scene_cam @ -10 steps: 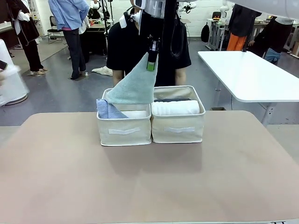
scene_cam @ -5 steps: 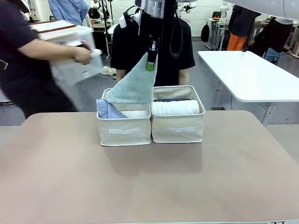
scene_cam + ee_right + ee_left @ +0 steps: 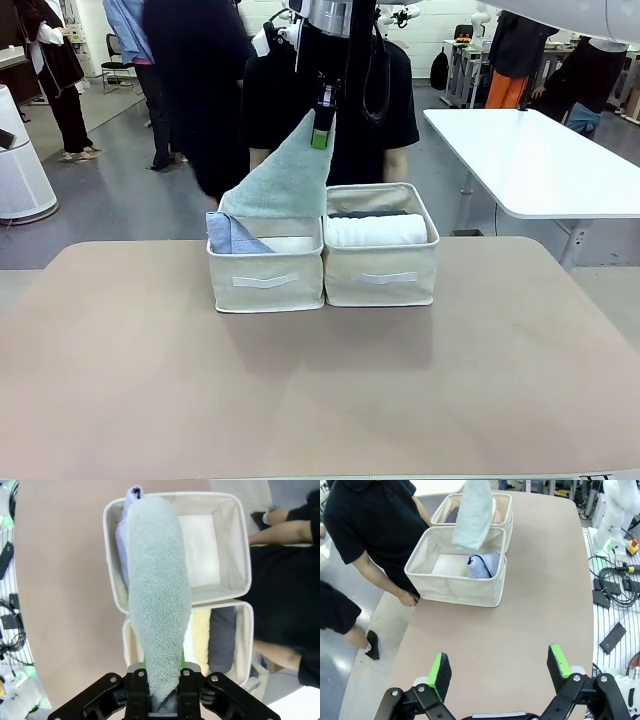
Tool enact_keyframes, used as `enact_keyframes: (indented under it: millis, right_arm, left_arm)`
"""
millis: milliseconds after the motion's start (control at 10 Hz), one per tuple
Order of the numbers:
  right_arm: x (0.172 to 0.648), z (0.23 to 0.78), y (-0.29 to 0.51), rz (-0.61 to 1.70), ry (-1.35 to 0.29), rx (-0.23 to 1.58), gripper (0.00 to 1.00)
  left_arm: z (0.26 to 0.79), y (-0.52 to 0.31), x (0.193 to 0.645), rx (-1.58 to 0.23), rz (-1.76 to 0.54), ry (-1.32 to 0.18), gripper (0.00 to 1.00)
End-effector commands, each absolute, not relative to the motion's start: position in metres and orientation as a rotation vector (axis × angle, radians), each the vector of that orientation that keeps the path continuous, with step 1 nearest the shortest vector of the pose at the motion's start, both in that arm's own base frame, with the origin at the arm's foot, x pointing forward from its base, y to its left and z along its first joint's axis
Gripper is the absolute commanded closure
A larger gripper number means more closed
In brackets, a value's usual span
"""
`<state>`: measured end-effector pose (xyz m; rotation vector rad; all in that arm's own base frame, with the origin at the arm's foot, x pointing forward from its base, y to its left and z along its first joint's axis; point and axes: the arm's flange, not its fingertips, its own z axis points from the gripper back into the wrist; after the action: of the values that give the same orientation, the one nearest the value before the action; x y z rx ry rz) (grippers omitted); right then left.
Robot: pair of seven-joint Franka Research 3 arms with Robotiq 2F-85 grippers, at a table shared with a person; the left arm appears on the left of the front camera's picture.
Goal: Sort the towels based on their folding style.
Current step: Pick up another triangle-folded towel from the table and place it in the left Fabric basket.
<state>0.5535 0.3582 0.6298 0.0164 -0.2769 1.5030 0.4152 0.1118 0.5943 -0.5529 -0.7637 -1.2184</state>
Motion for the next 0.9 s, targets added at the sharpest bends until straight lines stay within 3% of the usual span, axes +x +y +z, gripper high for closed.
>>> enact_keyframes:
  millis: [0, 800]
  right_arm:
    - [0.578, 0.635, 0.372, 1.481, -0.292, 0.026, 0.81]
    - [0.643, 0.585, 0.392, 1.518, -0.206, 0.172, 0.81]
  left_arm:
    - [0.596, 0.112, 0.414, -0.557, -1.212, -0.755, 0.00]
    - [0.596, 0.112, 0.414, -0.557, -1.212, -0.755, 0.00]
